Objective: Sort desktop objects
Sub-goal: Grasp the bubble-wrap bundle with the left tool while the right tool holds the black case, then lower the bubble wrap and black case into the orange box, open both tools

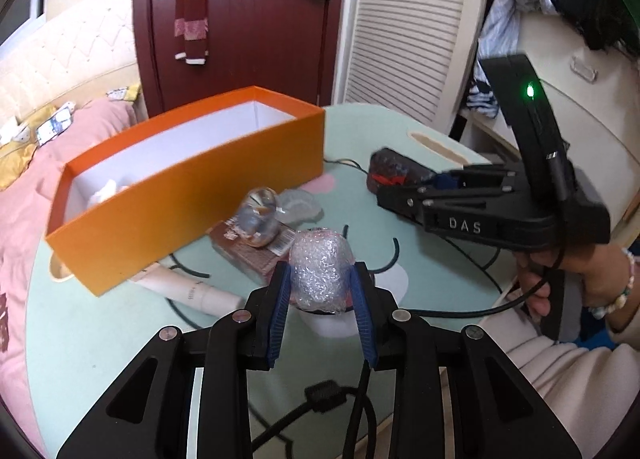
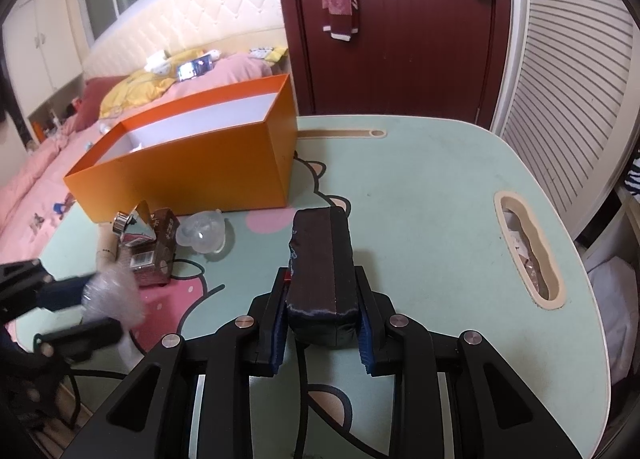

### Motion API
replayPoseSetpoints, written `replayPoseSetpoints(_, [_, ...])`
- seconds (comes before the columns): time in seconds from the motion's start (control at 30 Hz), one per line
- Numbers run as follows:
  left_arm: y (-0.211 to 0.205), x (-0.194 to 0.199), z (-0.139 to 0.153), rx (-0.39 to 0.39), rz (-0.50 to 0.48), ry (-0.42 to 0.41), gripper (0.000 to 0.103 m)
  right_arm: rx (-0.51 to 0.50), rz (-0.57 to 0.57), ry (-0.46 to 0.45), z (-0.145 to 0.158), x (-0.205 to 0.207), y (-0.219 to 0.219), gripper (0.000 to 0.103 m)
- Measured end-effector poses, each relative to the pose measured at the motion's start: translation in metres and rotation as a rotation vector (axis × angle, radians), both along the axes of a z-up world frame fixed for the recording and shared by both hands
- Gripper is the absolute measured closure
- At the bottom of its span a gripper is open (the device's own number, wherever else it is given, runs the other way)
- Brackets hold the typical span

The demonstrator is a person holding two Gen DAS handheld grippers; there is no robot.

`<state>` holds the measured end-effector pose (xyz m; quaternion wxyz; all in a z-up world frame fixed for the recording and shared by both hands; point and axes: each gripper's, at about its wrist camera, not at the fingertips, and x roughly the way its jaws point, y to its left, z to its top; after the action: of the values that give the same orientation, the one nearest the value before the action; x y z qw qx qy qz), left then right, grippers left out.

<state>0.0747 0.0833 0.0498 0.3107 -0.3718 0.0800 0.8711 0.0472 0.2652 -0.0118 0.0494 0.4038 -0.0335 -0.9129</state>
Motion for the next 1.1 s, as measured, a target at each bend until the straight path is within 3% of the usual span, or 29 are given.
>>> replayPoseSetpoints(0.43, [-0.051, -0.01, 0.032, 0.09, 0.114, 0.033, 0.071, 0.029, 0.026, 0.058, 0.021, 0.0, -0.021, 0.076])
replayPoseSetpoints(0.73, [-0.073, -0.044, 0.058, 0.132, 0.19, 0.085, 0.071, -0.017, 0.065, 0.162, 0.063, -0.021, -0.033, 0.076])
replayPoseSetpoints(1.1, [-0.073, -0.102, 0.043, 0.114, 0.26, 0.05, 0.071, -0.055, 0.148, 0.162, 0.062, -0.07, -0.077, 0.076])
